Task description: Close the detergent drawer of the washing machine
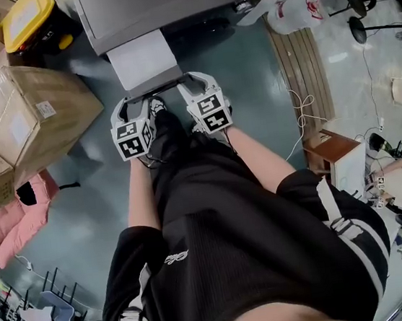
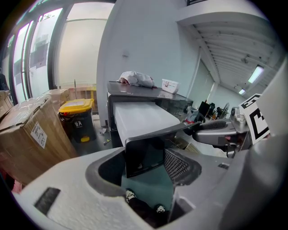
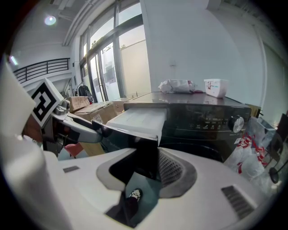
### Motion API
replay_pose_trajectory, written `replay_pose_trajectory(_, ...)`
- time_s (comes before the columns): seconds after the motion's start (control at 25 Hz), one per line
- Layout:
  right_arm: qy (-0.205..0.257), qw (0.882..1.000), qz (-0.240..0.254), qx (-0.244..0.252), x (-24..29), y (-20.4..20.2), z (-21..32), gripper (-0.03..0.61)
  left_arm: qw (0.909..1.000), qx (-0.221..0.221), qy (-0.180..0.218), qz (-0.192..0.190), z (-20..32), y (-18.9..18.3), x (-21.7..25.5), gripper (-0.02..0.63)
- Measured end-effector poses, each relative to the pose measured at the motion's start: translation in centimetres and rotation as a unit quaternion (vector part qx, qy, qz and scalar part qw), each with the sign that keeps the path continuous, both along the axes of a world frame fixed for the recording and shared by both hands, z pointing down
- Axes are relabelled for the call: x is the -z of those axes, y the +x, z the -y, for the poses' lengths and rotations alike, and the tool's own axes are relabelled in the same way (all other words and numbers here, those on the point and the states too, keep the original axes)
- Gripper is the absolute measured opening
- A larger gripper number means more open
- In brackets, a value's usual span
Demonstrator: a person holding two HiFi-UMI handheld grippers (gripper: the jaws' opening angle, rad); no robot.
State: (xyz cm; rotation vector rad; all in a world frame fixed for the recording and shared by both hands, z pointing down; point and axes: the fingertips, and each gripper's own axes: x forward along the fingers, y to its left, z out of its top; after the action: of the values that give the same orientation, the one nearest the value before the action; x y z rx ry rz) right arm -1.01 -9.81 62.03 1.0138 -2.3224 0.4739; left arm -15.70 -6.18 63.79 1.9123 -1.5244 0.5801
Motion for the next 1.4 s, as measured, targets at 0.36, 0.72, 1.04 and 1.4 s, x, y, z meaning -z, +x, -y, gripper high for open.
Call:
replay_pose_trajectory(0.36, -0.001, 1.000, -0.003, -0.001, 0.1, -0.1, 0.6, 0.143, 1.0000, -0.001, 0.001, -0.001, 0.6, -0.1, 0.1, 0.270)
replay_pose_trajectory(0.72, 0.003, 1.000, -0.008, -0.006, 0.0, -0.3, 1.2, 0.143, 1.0000, -0.003, 0.000, -0.004, 1.0, -0.3, 0.0, 0.268)
replay_pose_trajectory(1.04, -0.002, 1.000, -0.008, -0.006, 0.0, -0.5, 1.4, 0.143, 1.0000, -0.003, 0.000, -0.009, 1.3, -0.5, 0.1, 0.268)
replay_pose_trajectory(1.4, 0.006, 1.000, -0.010, -0.005, 0.1, -0.6, 2.2, 0.143, 1.0000, -0.003, 0.001, -0.009, 2.0, -0.6, 0.2, 0.269)
